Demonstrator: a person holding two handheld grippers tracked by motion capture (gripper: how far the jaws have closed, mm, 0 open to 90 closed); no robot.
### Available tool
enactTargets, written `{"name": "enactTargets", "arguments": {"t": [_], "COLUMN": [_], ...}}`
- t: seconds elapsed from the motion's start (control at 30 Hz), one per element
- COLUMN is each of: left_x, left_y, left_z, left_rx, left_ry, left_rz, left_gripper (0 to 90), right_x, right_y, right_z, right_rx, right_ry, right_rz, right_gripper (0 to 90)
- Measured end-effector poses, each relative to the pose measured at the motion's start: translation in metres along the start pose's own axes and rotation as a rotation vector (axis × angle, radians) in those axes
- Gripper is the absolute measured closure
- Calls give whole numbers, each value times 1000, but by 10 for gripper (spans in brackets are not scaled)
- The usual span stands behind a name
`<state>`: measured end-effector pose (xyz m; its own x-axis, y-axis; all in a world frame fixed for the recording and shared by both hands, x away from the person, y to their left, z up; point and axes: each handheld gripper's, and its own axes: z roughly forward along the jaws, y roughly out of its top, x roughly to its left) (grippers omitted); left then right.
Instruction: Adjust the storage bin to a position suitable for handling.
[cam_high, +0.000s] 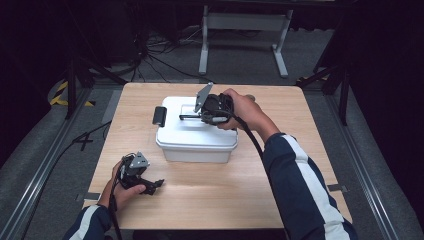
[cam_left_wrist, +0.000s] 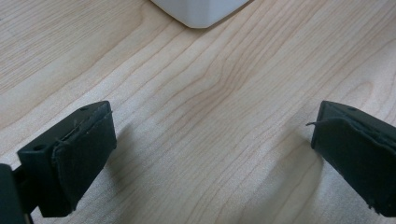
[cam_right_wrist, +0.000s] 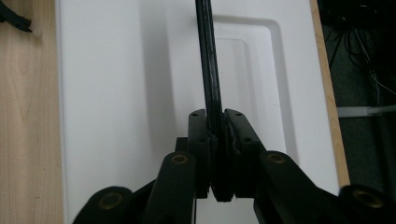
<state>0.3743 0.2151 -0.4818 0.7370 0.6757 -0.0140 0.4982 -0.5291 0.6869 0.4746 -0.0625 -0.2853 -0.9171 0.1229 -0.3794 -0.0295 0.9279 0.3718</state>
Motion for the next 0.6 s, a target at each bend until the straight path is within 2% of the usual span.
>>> {"name": "enactTargets", "arguments": {"t": [0.2,0.6], "left_x": [0,0], "left_y": [0,0], "left_z": [0,0], "left_rx": [0,0], "left_ry": [-1,0], "left_rz": [-1,-1], "left_gripper": [4,4], "right_x": [-1,2], "right_y": [2,5], "right_z": [-1,-8], "right_rx": [18,-10], "right_ry": [-16,-25], "right_rz": [-18,-35], "right_gripper": [840,847]}}
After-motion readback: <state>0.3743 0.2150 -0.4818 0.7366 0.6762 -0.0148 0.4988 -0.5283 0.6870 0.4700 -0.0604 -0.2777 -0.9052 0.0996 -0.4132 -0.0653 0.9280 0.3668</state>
